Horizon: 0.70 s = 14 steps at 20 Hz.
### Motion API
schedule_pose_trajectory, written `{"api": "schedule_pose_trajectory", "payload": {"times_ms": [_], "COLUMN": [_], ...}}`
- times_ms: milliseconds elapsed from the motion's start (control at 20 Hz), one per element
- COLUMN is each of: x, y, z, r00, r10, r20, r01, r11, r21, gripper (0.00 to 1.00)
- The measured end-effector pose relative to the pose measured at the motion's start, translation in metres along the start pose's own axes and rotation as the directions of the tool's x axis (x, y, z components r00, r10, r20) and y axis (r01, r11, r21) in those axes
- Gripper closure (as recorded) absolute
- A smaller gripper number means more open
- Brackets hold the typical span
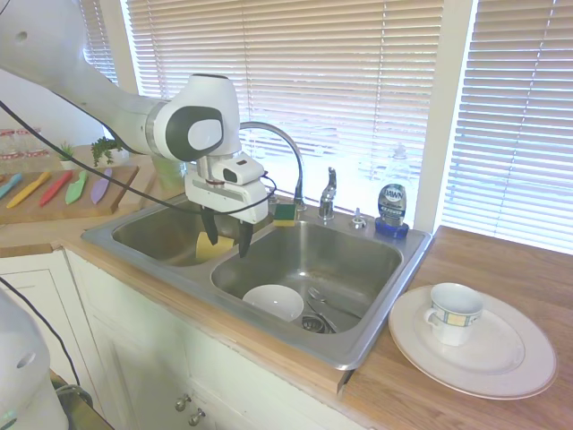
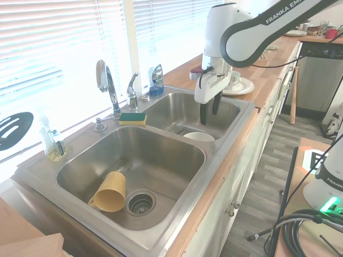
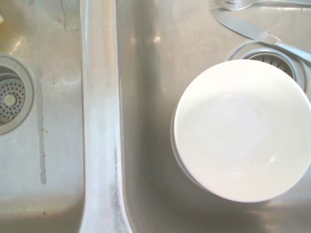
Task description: Turn off the faucet
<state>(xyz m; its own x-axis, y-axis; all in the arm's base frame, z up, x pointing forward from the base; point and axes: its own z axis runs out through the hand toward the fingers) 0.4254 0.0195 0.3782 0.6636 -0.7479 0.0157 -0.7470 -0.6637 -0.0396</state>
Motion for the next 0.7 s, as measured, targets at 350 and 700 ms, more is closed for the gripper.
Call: {"api": "schedule_pose_trajectory", "payload": {"times_ms": [350,700], "x": [0.0015,0.0075], "y": [0.0004,0.004], "z": [-0.0004,-0.0013], "r00": [1.0,0.999], "r10": [-0.015,-0.006], "r20": [-0.021,-0.036], "r01": [0.015,0.006], "r11": [1.0,1.0], "r21": [-0.011,-0.011], "gripper": [1.0,1.0]}}
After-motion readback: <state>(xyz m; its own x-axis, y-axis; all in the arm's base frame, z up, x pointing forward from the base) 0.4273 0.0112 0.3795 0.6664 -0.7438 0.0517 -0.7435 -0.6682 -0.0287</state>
